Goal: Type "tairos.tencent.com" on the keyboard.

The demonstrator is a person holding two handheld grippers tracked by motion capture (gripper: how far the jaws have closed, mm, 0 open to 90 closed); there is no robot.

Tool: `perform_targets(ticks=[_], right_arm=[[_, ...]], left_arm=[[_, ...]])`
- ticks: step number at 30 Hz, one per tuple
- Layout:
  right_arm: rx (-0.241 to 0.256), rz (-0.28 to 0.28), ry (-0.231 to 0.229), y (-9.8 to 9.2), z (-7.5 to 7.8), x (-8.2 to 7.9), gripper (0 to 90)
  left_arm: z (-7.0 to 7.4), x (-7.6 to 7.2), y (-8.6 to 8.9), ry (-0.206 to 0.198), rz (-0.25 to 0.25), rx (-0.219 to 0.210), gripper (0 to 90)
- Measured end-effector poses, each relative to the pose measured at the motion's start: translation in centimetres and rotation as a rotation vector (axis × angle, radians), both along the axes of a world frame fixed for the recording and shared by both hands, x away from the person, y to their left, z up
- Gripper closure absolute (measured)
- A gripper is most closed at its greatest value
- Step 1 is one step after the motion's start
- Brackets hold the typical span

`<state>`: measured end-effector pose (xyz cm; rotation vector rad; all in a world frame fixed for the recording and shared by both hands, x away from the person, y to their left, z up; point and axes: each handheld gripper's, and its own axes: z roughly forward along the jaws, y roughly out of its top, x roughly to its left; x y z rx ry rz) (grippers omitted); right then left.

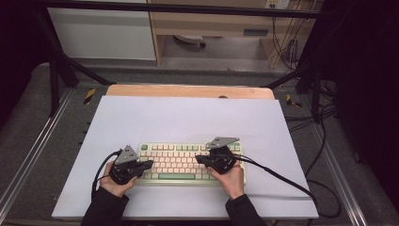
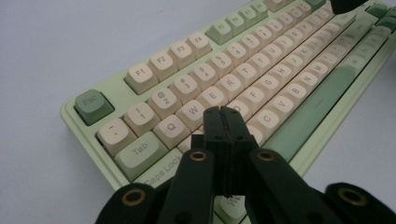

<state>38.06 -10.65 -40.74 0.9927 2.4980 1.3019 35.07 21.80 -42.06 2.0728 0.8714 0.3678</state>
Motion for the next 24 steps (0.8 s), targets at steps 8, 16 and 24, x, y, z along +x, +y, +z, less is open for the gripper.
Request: perform_targets(ticks=[8,16,24], right_arm=[[-0.002,-0.011,0.008,-1.8,0.0,-0.6,90.0],[0.005,-0.015,0.007,-3.3,-0.1,-1.2,90.0],[0.01,-0.015,0.009,-4.3,-0.4,-1.6,90.0]], left_arm=[[0.4,0.0,-0.2,-0.003,0.001,-0.01,90.0],[1.1,0.1,-0.8,-0.014,-0.003,-0.008,90.0],[1.3,0.9,-2.3,-0.016,-0.013,0.001,90.0]])
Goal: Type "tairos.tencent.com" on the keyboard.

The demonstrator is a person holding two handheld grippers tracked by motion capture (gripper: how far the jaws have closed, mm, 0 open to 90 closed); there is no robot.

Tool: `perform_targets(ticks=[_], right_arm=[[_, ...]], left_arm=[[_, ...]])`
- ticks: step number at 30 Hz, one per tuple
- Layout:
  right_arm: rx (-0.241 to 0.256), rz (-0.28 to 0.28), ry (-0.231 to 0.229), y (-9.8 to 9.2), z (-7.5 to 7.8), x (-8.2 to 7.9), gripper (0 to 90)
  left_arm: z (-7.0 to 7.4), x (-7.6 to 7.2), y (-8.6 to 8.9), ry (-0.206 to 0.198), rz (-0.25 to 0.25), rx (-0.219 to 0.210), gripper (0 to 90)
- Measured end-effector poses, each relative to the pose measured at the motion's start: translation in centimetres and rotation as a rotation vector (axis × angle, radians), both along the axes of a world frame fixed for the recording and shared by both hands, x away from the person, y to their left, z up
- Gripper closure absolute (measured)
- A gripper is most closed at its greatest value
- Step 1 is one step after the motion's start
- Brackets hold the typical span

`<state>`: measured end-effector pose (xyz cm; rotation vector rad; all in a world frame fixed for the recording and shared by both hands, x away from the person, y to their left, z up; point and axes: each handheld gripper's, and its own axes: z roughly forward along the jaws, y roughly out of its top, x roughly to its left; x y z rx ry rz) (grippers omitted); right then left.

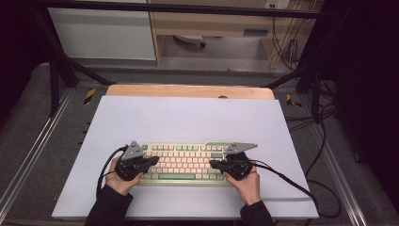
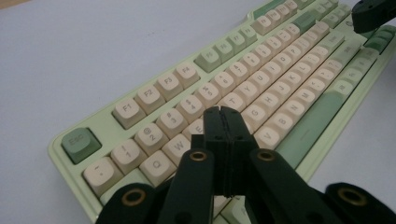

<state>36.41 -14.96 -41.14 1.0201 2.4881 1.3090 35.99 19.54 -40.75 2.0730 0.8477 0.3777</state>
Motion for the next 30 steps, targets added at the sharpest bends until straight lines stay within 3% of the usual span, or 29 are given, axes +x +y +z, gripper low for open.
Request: perform_targets(ticks=[12,18,30], right_arm=[[0.005,0.002,-0.002,-0.4,0.0,-0.3,90.0],[0.003,0.005,0.002,-0.3,-0.2,-0.2,90.0],[0.007,0.006,0.006,-0.4,-0.3,-0.2,90.0]], left_arm=[[-0.6,1.8,-2.5,0.013,-0.003,0.023,90.0],[-1.4,2.2,-2.8,0.019,0.008,0.049,90.0],[-2.1,2.3,-3.1,0.022,0.0,0.056,90.0]])
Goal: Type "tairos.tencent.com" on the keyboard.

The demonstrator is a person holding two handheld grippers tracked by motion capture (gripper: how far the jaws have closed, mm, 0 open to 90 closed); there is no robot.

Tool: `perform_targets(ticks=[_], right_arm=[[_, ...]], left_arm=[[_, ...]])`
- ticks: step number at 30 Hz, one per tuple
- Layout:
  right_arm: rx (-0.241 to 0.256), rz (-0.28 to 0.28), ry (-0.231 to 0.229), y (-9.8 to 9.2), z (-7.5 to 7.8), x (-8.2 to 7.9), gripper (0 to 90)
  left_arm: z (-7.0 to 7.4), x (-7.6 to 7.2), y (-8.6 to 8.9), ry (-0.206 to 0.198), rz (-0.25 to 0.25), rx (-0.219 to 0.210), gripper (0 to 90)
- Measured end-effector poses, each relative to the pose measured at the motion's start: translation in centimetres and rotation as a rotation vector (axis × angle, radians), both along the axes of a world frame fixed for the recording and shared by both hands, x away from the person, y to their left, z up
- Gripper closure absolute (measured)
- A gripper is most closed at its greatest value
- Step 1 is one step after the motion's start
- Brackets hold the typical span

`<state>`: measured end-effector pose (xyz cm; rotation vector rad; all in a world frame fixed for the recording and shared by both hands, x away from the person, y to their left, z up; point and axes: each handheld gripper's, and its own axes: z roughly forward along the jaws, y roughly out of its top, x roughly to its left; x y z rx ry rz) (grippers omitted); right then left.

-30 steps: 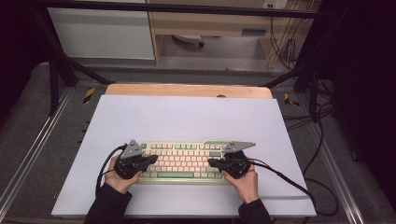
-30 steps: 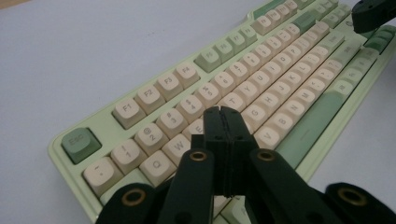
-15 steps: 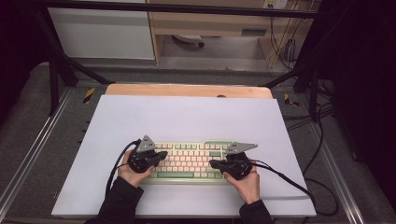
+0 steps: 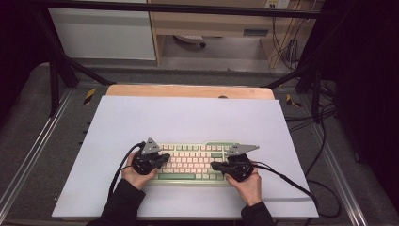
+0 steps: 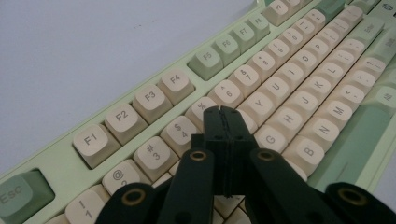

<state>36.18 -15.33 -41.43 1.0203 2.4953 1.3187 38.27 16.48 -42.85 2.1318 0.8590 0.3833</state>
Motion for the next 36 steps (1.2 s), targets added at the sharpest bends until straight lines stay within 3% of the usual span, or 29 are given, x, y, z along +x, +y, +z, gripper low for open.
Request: perform_targets(ticks=[16,36], right_arm=[[0.013,0.003,-0.004,-0.2,0.3,-0.1,90.0],[0.017,0.001,-0.003,-0.1,0.3,-0.2,90.0]], left_arm=[[0.4,-0.7,0.4,-0.005,-0.018,-0.006,90.0],[1.4,-2.2,3.2,-0.017,0.0,-0.04,90.0]])
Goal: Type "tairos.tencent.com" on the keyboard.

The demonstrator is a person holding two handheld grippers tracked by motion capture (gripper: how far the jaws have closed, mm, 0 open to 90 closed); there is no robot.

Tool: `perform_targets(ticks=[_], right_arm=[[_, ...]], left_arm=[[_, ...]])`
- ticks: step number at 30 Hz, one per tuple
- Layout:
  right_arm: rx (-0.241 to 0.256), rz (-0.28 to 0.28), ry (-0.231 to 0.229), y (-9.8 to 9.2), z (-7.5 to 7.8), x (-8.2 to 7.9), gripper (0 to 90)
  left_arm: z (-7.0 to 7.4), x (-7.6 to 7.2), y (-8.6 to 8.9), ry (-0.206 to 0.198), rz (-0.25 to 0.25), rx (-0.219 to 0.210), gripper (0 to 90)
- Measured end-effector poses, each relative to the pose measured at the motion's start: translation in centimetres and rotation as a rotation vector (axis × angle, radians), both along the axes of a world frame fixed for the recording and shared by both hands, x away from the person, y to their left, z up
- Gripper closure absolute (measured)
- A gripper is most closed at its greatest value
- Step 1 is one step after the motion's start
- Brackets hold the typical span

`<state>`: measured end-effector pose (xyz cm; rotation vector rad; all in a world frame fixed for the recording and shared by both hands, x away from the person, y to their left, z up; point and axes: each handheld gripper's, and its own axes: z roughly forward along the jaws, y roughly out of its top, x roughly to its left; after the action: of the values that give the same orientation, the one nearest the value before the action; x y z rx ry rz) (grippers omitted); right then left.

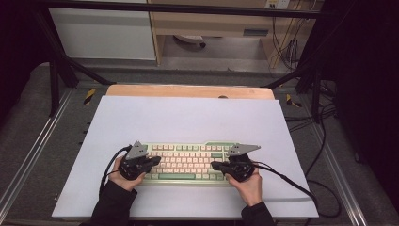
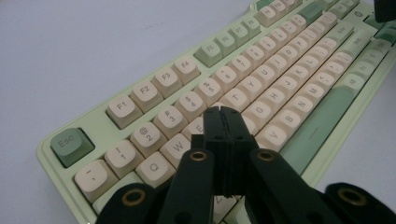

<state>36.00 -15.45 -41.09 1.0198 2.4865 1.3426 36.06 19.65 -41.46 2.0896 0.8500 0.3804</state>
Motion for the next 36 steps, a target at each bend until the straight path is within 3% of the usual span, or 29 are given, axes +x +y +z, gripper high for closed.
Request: perform_targets(ticks=[13,24,36], right_arm=[[0.012,-0.006,-0.002,0.6,0.3,0.2,90.0],[0.007,-0.009,0.0,3.2,0.2,1.4,90.0],[-0.034,-0.016,0.005,5.9,-0.4,2.9,90.0]], left_arm=[[-0.2,-0.7,1.4,0.003,0.019,-0.003,90.0],[-0.5,-0.8,2.0,0.009,0.028,-0.008,90.0],[-0.6,-0.8,2.1,0.011,0.027,-0.011,90.0]])
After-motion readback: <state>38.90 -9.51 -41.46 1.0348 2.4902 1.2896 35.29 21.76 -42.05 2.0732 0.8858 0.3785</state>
